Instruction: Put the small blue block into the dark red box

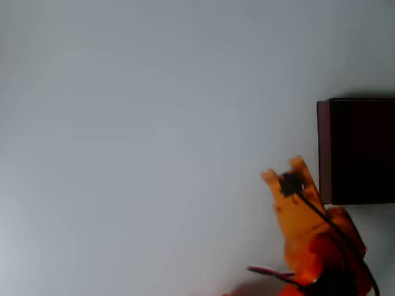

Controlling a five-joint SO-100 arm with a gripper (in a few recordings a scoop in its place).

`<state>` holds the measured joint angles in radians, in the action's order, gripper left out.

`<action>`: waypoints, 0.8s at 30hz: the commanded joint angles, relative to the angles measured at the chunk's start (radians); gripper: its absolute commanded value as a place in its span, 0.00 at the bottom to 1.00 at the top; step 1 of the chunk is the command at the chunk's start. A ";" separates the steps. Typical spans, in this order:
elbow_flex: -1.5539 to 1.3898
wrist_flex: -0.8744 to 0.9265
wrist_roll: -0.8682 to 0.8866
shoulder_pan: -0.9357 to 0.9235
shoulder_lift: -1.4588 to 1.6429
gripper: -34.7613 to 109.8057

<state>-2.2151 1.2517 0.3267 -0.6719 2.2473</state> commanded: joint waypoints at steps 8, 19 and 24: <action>0.515 -0.143 0.074 0.011 -0.577 0.24; 0.618 -0.156 0.026 -0.083 -0.818 0.35; 0.454 -0.156 0.009 -0.080 -0.617 0.35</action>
<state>-1.6904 1.0937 0.3375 -0.7470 1.4680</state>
